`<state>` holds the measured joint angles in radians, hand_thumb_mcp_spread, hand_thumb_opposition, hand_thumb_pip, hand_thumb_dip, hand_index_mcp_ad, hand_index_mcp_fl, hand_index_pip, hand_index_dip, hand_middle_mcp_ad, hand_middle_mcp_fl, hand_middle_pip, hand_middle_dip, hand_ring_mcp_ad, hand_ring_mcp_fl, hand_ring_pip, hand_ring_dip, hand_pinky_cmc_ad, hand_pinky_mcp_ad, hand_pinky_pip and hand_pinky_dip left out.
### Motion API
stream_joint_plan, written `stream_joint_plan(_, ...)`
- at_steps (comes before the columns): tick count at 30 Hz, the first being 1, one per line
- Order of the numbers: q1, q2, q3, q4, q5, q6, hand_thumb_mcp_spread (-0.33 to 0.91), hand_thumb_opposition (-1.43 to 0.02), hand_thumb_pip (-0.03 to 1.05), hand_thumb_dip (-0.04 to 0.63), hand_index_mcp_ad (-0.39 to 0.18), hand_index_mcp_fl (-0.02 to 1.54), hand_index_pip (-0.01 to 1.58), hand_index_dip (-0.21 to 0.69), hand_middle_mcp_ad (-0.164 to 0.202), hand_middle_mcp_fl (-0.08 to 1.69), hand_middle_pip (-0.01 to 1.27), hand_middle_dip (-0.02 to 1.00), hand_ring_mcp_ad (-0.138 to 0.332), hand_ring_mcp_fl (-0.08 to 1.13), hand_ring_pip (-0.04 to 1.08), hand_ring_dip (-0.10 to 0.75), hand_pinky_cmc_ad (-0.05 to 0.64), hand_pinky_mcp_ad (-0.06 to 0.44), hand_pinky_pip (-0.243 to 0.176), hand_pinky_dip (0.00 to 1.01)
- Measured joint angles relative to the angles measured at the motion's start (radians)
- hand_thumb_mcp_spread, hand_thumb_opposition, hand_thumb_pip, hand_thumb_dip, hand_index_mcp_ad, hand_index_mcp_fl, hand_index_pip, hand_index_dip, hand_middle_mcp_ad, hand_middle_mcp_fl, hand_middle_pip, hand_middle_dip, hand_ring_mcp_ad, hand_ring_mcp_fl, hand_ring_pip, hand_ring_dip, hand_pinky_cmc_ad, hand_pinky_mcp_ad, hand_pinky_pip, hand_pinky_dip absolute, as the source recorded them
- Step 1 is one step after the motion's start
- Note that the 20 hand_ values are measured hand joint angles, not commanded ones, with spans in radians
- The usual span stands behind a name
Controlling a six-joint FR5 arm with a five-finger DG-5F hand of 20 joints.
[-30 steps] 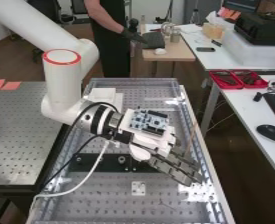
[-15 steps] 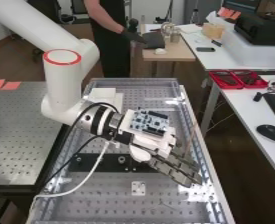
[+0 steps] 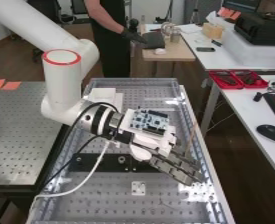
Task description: Grab the drill bit and place it in the clear container
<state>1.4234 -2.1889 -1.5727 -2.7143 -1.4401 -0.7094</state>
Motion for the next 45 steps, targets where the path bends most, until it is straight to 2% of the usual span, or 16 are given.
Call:
stream_joint_plan(13,0.002,0.000,0.000,0.013,-0.002,-0.003,0.61,-0.92,0.50,0.237,-0.185,0.71,1.19,0.250,0.061,0.35,0.12,0.22,0.197,0.11,0.11,0.058,0.316,0.152,-0.066,0.14)
stream_joint_plan(15,0.002,0.004,0.001,0.013,-0.005,-0.003,0.66,-0.93,0.42,0.234,-0.185,0.76,1.13,0.236,0.058,0.35,0.12,0.22,0.199,0.11,0.11,0.058,0.330,0.152,-0.066,0.14)
stream_joint_plan(25,0.004,0.033,-0.002,0.031,-0.015,0.000,0.66,-0.96,0.41,0.234,-0.178,0.89,1.03,0.220,0.059,0.36,0.12,0.22,0.195,0.13,0.11,0.059,0.337,0.152,-0.066,0.14)
stream_joint_plan(32,0.007,0.061,-0.013,0.046,-0.032,0.002,0.67,-0.97,0.41,0.234,-0.171,0.89,1.02,0.220,0.056,0.37,0.12,0.22,0.195,0.13,0.11,0.059,0.332,0.152,-0.066,0.14)
stream_joint_plan(39,0.006,0.067,-0.014,0.021,-0.028,0.003,0.62,-1.00,0.42,0.237,-0.175,0.87,1.02,0.220,0.059,0.36,0.12,0.22,0.195,0.13,0.11,0.059,0.332,0.152,-0.066,0.14)
stream_joint_plan(40,0.006,0.067,-0.015,0.020,-0.027,0.002,0.60,-0.99,0.45,0.237,-0.175,0.84,1.05,0.220,0.059,0.37,0.12,0.22,0.195,0.13,0.12,0.059,0.332,0.152,-0.066,0.14)
stream_joint_plan(42,0.006,0.066,-0.016,0.016,-0.019,-0.001,0.58,-0.97,0.60,0.251,-0.182,0.67,1.08,0.218,0.059,0.33,0.12,0.22,0.199,0.12,0.12,0.059,0.332,0.150,-0.066,0.14)
stream_joint_plan(45,0.003,0.061,-0.018,0.012,-0.013,-0.001,0.53,-0.93,0.61,0.278,-0.176,0.64,1.08,0.218,0.059,0.31,0.12,0.22,0.195,0.11,0.11,0.059,0.332,0.150,-0.066,0.14)
